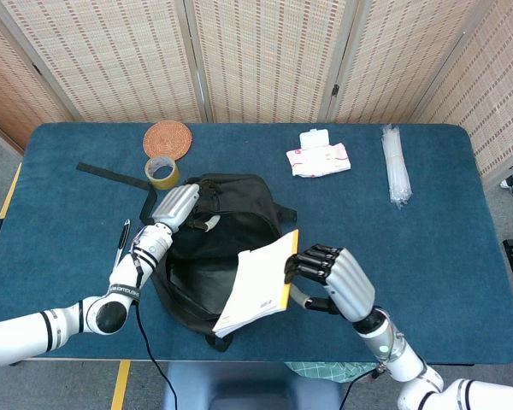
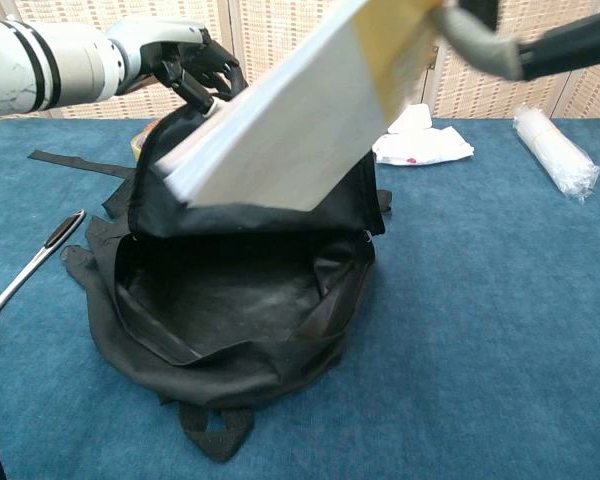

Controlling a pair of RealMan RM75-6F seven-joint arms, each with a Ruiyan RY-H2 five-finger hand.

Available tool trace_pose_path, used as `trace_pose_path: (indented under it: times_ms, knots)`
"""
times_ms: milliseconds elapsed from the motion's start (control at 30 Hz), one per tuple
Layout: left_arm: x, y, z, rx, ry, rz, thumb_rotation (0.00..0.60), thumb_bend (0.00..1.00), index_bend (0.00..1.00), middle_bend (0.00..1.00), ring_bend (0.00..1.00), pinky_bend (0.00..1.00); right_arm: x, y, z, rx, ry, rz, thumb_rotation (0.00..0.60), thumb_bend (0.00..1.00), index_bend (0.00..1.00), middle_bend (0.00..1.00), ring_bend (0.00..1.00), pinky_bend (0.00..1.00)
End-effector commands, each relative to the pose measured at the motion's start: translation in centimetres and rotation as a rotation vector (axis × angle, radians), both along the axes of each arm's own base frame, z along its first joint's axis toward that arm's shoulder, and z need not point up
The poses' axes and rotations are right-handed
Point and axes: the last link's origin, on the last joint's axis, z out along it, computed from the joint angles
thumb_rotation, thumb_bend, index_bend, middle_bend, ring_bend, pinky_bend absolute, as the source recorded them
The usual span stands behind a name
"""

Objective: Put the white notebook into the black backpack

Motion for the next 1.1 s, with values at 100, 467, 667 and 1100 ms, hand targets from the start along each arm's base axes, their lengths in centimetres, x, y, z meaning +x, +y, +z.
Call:
trace_pose_path:
  times_ms: [100,467,667,1100]
  knots:
    - [0.3,0.7,0.3,-0.014,-0.019,0.028,0.6,0.49,0.66,0.32,0.26,0.11,3.0,-0.9,-3.6,0.071,0.009,0.034,0.6,0.49,0.86,0.54,0.59,0.6]
    - [0.2,1.2,0.5,-0.031,-0.033,0.054,0.6,0.49,0.66,0.32,0.25,0.11,5.8,-2.7,-10.0,0.032,0.104,0.086,0.6,0.49,0.86,0.54,0.59,0.6]
    - [0.3,1.2,0.6,-0.041,-0.044,0.058,0.6,0.49,0.66,0.32,0.25,0.11,6.4,-3.0,-13.5,0.024,0.133,0.114,0.6,0.49,0.87,0.55,0.6,0.6]
    - [-0.3,1.1,1.0,-0.049,-0.058,0.074,0.6,0.49,0.66,0.32,0.25,0.11,1.3,-1.9,-17.2,0.002,0.351,0.151,0.6,0.49,0.87,0.56,0.61,0.62]
